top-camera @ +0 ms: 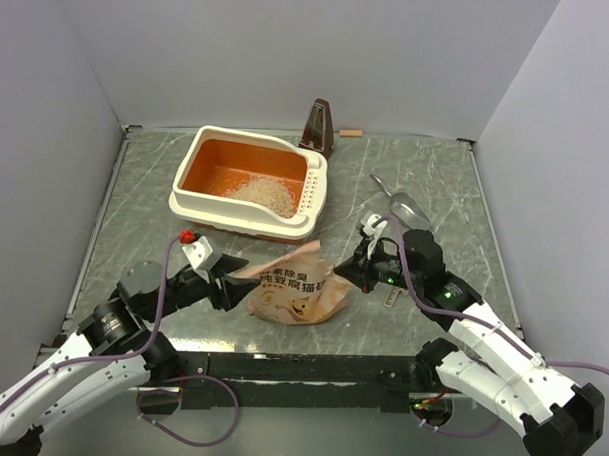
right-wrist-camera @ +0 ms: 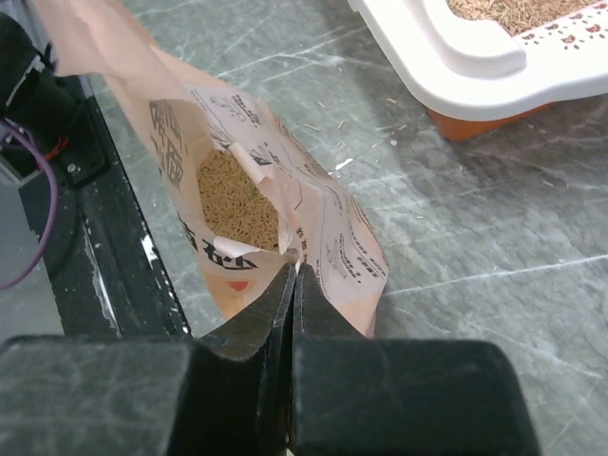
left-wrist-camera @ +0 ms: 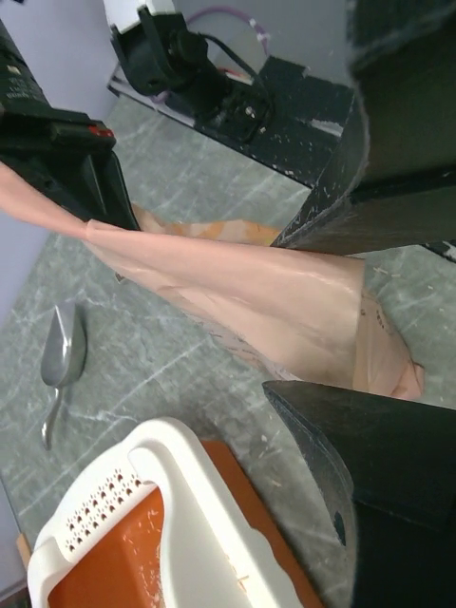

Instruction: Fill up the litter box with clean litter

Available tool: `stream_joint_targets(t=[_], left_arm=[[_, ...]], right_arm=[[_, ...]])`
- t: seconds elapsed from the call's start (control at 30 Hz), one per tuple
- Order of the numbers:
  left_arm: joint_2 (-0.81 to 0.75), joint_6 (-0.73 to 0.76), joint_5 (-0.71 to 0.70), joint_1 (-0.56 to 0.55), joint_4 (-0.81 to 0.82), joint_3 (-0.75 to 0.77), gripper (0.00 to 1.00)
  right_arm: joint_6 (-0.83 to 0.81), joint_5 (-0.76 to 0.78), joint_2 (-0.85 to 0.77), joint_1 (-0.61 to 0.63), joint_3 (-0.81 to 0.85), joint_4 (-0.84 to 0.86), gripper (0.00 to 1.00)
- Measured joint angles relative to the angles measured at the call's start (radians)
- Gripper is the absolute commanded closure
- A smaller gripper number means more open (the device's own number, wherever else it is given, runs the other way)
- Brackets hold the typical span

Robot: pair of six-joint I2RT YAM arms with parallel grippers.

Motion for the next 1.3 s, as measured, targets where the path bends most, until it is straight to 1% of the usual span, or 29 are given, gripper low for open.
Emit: stream_joint_targets(t=[0.1, 0.2, 0.3, 0.53, 0.7, 0.87, 1.0, 1.1, 1.3], left_arm=[[-0.064, -0.040, 0.004, 0.000, 0.027, -0.049, 0.42], [-0.080, -0.071, 0.003, 0.000, 0.075, -0.092, 0.43], [-0.046, -0.097, -0.002, 0.000, 0.106, -0.105, 0.44], [0.068, -0.154, -0.035, 0.001, 0.243, -0.150, 0.46], [0.066, -0.207, -0.087, 0.002, 0.323, -0.229, 0.47], [-0.006, -0.254, -0.138, 0.002, 0.337, -0.290, 0.47], [-0.079, -0.273, -0.174, 0.002, 0.321, -0.291, 0.44], [-0.124, -0.281, -0.199, 0.002, 0.313, -0.291, 0.43], [-0.130, -0.299, -0.256, -0.005, 0.260, -0.290, 0.43]], right_arm=[[0.021, 0.014, -0.031, 0.000, -0.025, 0.003, 1.00], [0.035, 0.019, -0.045, 0.000, -0.037, 0.012, 1.00], [0.047, 0.022, -0.046, 0.000, -0.045, 0.026, 1.00], [0.069, 0.024, -0.062, 0.000, -0.058, 0.033, 1.00], [0.087, 0.032, -0.084, 0.000, -0.069, 0.032, 1.00], [0.096, 0.035, -0.087, 0.000, -0.069, 0.032, 1.00], [0.106, 0.037, -0.087, 0.000, -0.071, 0.034, 1.00], [0.111, 0.039, -0.087, 0.000, -0.071, 0.034, 1.00], [0.113, 0.045, -0.089, 0.000, -0.071, 0.032, 1.00]])
